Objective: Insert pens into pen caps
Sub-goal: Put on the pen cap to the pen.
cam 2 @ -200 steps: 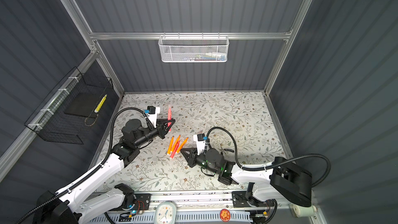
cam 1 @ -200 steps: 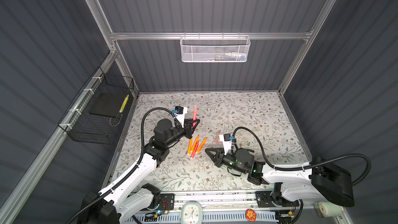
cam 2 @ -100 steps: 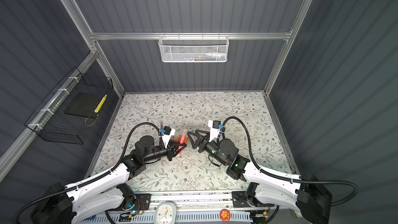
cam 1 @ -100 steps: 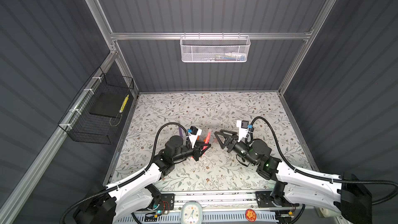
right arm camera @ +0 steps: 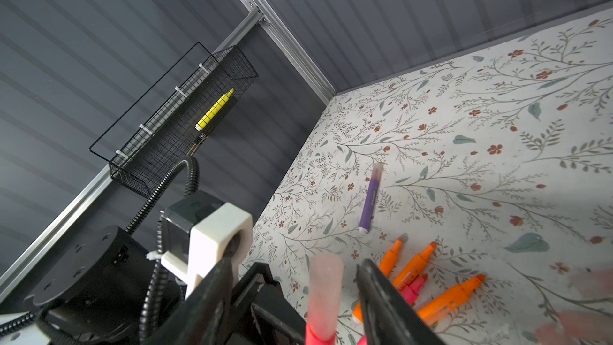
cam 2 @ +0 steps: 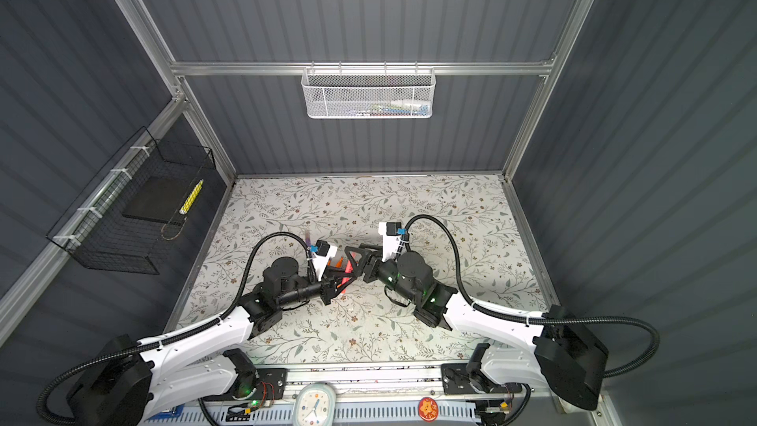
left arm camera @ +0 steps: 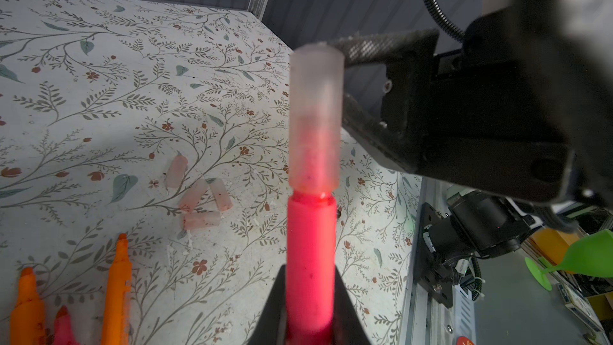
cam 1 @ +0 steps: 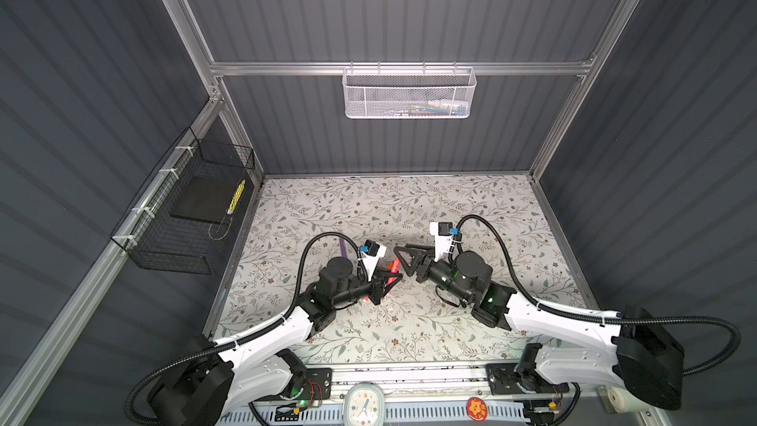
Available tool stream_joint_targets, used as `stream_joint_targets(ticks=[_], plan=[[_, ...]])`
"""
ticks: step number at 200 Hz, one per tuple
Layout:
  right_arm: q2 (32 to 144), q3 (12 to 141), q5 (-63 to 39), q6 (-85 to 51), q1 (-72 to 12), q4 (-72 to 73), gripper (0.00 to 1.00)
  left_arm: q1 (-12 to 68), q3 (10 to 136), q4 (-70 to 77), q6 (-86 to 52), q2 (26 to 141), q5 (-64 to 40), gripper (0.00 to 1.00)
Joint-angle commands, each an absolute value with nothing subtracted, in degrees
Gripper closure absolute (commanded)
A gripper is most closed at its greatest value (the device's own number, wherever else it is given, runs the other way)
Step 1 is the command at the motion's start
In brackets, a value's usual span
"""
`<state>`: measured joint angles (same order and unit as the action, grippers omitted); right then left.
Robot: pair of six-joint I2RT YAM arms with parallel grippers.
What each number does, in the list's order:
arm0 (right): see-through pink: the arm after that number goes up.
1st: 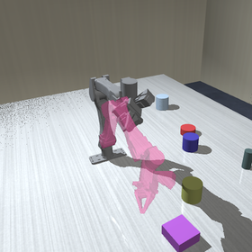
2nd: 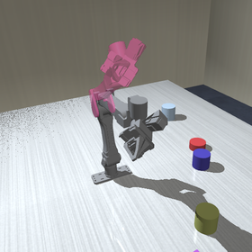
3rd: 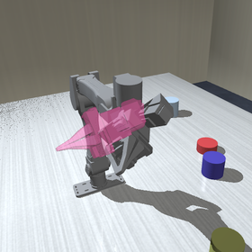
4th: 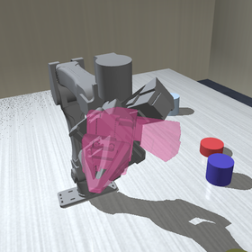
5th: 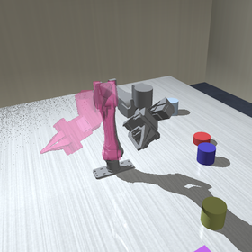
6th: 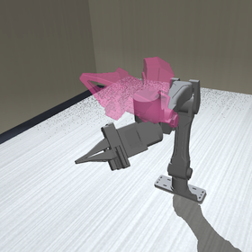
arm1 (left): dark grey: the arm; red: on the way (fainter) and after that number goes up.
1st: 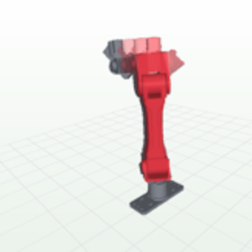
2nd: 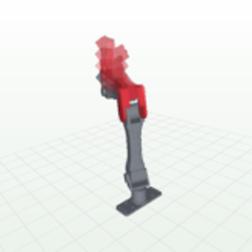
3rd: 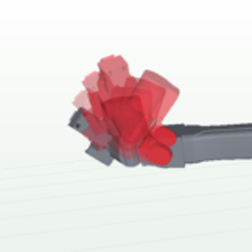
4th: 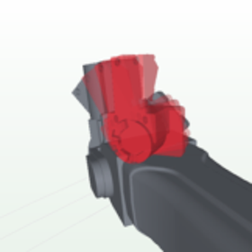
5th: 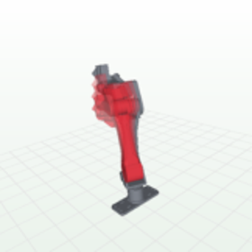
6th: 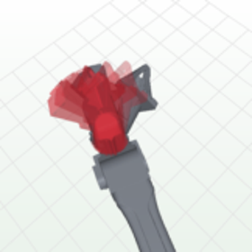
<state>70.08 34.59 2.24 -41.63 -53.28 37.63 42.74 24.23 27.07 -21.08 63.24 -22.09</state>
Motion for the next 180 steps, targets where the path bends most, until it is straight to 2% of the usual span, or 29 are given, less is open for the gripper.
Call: stream_joint_targets(ticks=[1, 29, 57, 103, 134, 180], plan=[[72.2, 37.3, 0.9, -41.8, -52.8, 38.1, 0.4, 43.1, 24.6, 29.2, -20.3, 64.2, -21.9, 1.0], [74.7, 38.1, -0.1, -42.8, -52.1, 39.7, 0.45, 43.1, 25.0, 29.1, -20.2, 64.8, -22.1, 1.0], [75.7, 38.4, -0.4, -43.2, -51.9, 39.8, 0.56, 43.2, 24.8, 29.1, -20.0, 64.6, -22.0, 1.0], [76.0, 37.9, -1.1, -43.6, -51.9, 39.8, 0.86, 43.2, 24.9, 29.0, -20.1, 64.8, -20.0, 1.0], [76.3, 37.1, -1.6, -43.4, -52.8, 39.0, 1.0, 43.2, 26.9, 26.3, -20.1, 63.9, -15.4, 1.0], [75.6, 34.4, -1.9, -42.2, -55.5, 38.4, 1.0, 41.7, 33.5, 22.8, -18.6, 63.7, -11.5, 1.0]])
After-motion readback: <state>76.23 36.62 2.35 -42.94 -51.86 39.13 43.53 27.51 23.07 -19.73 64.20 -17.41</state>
